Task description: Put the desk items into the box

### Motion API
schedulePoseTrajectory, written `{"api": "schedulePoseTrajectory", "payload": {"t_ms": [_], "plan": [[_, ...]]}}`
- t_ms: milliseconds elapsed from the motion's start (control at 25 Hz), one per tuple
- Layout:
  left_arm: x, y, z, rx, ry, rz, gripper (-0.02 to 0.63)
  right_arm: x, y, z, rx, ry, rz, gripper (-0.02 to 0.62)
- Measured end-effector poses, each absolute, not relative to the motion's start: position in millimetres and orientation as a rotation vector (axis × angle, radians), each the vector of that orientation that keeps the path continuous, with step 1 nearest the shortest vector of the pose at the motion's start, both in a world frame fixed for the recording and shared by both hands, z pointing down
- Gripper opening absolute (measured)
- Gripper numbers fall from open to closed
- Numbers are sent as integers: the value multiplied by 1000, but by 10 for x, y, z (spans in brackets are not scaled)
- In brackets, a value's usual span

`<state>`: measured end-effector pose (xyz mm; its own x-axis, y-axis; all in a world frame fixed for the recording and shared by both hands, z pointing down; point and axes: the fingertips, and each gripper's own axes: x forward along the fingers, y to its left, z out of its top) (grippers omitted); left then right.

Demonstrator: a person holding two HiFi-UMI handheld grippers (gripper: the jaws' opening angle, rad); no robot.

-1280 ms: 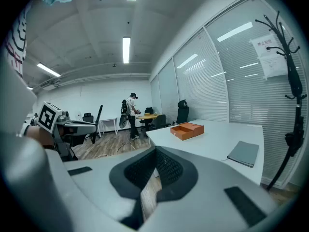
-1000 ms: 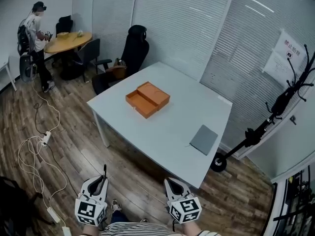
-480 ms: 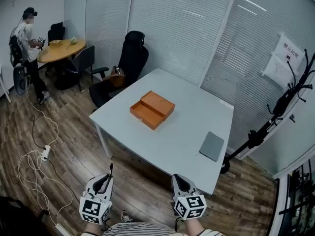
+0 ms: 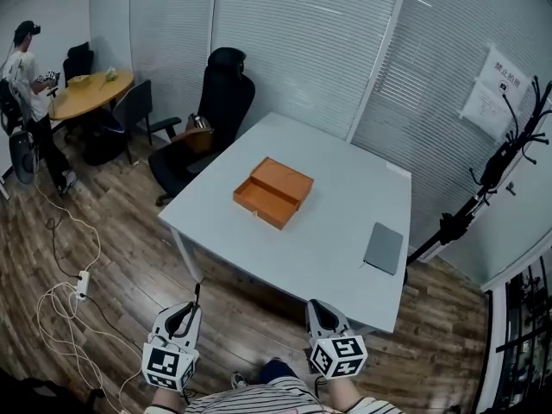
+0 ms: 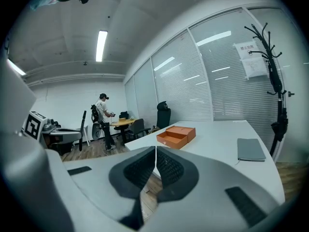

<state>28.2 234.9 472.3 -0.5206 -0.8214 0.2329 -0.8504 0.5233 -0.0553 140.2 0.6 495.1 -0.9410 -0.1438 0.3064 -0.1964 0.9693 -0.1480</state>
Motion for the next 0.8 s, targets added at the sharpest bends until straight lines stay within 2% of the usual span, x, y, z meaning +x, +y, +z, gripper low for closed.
{"api": "schedulePoseTrajectory", "payload": {"t_ms": [320, 800], "plan": [[-179, 2252, 4864, 1417, -2558, 224, 57, 845, -142, 5035, 242, -2809, 268, 27], [-1296, 1570, 4823, 1412, -2550, 276, 57, -327, -778, 5092, 208, -2811, 286, 27]]}}
